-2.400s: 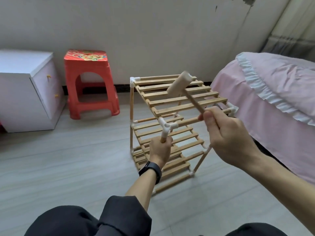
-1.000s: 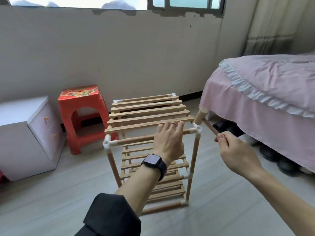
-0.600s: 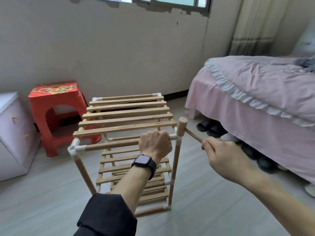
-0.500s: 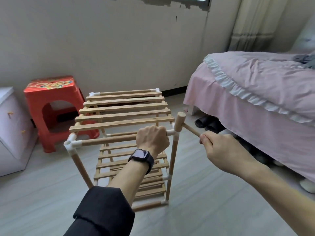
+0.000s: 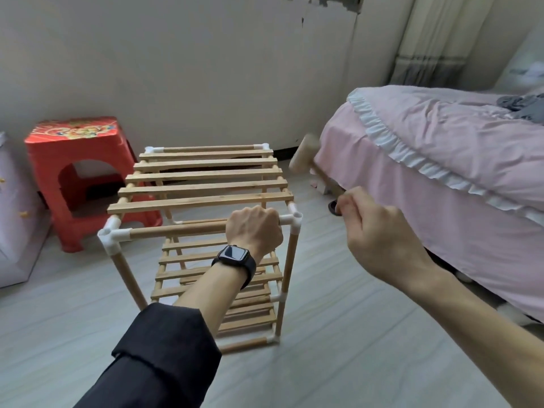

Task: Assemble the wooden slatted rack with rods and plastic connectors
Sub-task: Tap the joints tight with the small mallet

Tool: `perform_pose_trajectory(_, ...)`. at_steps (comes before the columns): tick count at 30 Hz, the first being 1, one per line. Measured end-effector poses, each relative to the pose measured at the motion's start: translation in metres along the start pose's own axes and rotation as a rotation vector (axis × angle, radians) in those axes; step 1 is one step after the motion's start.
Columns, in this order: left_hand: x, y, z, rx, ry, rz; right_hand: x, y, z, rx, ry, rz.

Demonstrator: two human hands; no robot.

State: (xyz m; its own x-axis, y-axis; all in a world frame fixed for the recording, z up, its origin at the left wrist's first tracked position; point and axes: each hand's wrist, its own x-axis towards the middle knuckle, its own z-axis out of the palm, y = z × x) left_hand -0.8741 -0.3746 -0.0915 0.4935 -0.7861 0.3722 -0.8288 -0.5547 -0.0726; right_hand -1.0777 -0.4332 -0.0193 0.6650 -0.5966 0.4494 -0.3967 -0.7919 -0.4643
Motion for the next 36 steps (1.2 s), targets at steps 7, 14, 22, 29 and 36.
perform_pose_trajectory(7,-0.002,-0.002,-0.006,-0.012,-0.020,-0.006,-0.004,0.010,0.019,-0.266,-0.333,0.307)
perform_pose_trajectory(14,-0.024,-0.042,-0.021,-0.088,-0.047,0.197,-0.007,0.012,0.040,0.041,-0.173,0.300)
perform_pose_trajectory(22,-0.064,-0.094,-0.035,-0.433,-0.265,0.198,0.031,-0.024,0.092,0.199,-0.119,0.084)
perform_pose_trajectory(29,-0.074,-0.130,-0.027,-0.370,-0.239,0.100,0.051,-0.038,0.118,0.081,-0.213,-0.082)
perform_pose_trajectory(36,-0.092,-0.190,-0.019,-0.305,-0.010,-0.056,0.036,-0.064,0.140,0.063,-0.192,-0.206)
